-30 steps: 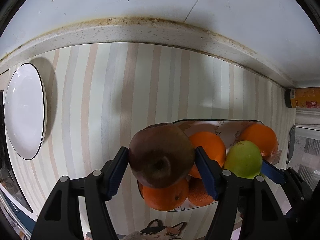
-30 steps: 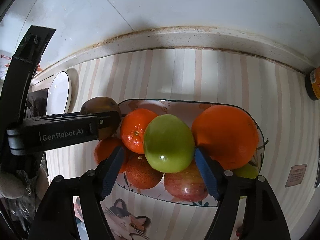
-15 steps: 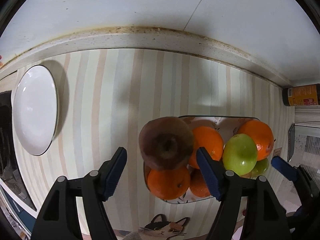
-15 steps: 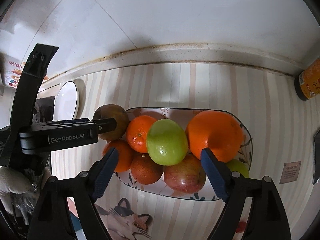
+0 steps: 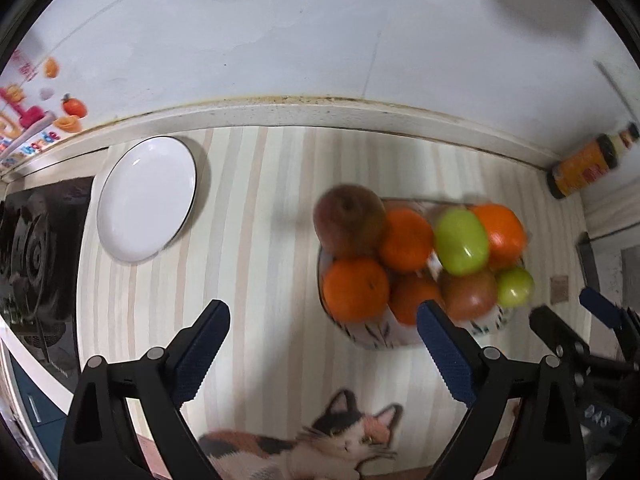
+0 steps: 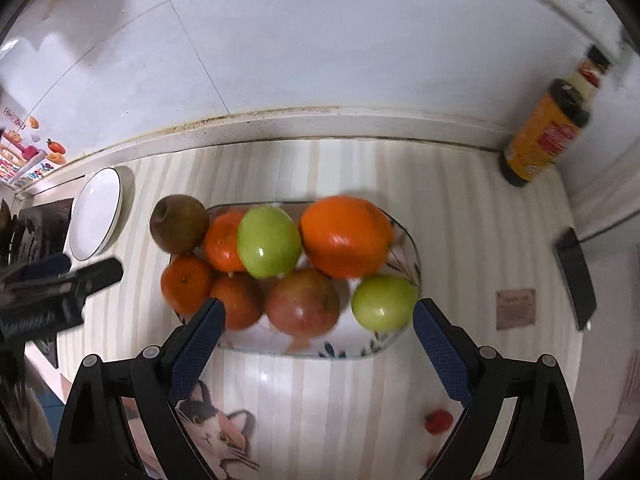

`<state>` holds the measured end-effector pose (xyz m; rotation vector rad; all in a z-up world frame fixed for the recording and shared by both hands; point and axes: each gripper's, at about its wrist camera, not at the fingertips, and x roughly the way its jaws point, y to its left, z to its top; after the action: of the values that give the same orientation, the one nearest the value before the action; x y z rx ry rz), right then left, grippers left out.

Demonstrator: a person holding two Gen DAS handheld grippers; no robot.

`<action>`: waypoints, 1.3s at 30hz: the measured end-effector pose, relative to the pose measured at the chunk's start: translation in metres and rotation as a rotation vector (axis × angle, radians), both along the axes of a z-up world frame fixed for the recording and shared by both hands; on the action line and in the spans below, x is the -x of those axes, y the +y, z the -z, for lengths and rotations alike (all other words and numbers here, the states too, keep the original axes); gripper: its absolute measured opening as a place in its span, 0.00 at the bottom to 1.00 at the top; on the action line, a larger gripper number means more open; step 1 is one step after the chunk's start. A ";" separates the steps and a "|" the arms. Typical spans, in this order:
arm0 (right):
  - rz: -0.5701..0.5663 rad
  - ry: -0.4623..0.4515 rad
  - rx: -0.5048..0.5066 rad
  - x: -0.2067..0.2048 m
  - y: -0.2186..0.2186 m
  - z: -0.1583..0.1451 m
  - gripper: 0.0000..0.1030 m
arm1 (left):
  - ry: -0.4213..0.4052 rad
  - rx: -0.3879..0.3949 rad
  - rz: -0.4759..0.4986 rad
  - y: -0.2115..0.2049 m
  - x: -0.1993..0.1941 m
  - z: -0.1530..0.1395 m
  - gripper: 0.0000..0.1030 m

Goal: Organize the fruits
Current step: 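Lift both open tools away from the plate toward the cherry tomatoes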

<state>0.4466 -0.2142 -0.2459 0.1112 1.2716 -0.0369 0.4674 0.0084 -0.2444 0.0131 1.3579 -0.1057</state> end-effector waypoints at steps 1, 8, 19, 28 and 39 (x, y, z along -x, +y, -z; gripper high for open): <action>0.002 -0.010 0.009 0.009 0.000 -0.004 0.94 | -0.019 0.000 0.004 -0.002 0.013 -0.006 0.93; 0.025 -0.085 0.016 0.072 -0.001 -0.040 0.94 | -0.147 -0.008 0.012 -0.015 0.078 -0.044 0.93; 0.023 -0.195 0.015 0.165 0.008 -0.092 0.94 | -0.275 -0.007 0.017 -0.015 0.158 -0.095 0.93; 0.037 -0.284 0.011 0.215 0.010 -0.143 0.94 | -0.334 0.023 0.033 -0.013 0.199 -0.131 0.93; 0.053 -0.340 0.010 0.249 0.013 -0.177 0.94 | -0.403 0.032 0.053 -0.011 0.227 -0.162 0.93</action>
<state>0.1980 -0.2009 -0.0684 0.1358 0.9286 -0.0671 0.2402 -0.0022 -0.0829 0.0417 0.9531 -0.1602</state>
